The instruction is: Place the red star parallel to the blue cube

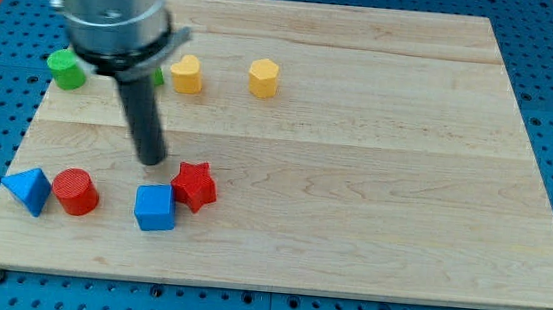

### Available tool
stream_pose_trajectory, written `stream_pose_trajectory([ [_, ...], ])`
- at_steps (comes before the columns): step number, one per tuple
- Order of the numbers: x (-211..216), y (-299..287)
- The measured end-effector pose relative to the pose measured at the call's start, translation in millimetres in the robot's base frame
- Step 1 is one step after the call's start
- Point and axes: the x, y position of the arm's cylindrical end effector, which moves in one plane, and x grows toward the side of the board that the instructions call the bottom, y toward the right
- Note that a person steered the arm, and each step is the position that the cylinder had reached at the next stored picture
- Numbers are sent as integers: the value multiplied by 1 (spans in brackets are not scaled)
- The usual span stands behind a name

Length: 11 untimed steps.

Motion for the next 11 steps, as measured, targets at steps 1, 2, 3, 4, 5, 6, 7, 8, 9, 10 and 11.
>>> stream_pose_trajectory([
  [1, 0, -22],
  [2, 12, -32],
  [3, 16, -28],
  [4, 16, -26],
  [5, 16, 21],
  [6, 28, 76],
  [7, 34, 103],
  [8, 32, 124],
  [9, 18, 124],
  [10, -3, 101],
  [11, -19, 49],
])
